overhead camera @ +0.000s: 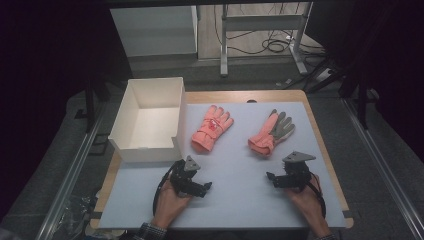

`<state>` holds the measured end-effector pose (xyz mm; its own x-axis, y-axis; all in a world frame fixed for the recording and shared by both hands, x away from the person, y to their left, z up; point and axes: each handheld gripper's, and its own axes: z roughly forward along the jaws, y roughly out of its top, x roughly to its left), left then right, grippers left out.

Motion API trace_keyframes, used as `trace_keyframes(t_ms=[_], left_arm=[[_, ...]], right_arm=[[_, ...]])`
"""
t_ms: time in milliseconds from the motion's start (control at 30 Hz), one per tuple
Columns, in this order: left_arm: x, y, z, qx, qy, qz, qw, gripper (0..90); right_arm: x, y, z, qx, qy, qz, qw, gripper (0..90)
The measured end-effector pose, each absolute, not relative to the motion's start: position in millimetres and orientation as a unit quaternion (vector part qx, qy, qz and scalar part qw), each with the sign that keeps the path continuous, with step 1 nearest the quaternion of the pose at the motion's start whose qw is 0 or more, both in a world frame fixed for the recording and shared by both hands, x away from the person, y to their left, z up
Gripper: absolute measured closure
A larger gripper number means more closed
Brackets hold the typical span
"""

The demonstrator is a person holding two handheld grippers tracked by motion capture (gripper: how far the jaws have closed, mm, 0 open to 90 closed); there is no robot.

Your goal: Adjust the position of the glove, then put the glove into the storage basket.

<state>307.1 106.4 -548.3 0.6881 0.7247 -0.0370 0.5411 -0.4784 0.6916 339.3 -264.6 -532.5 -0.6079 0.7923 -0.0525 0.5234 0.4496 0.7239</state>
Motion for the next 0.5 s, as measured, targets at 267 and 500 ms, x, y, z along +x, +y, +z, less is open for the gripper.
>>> trace_keyframes(t_ms=[267, 500], left_arm=[[306.7, 106.2, -548.5, 0.848, 0.375, 0.13, 0.35, 2.6], [307.0, 106.4, -548.5, 0.849, 0.373, 0.132, 0.351, 2.6]], right_arm=[[339.7, -264.2, -532.2, 0.397, 0.83, 0.34, 0.194, 11.8], [340.0, -264.5, -531.7, 0.396, 0.83, 0.341, 0.193, 12.4]])
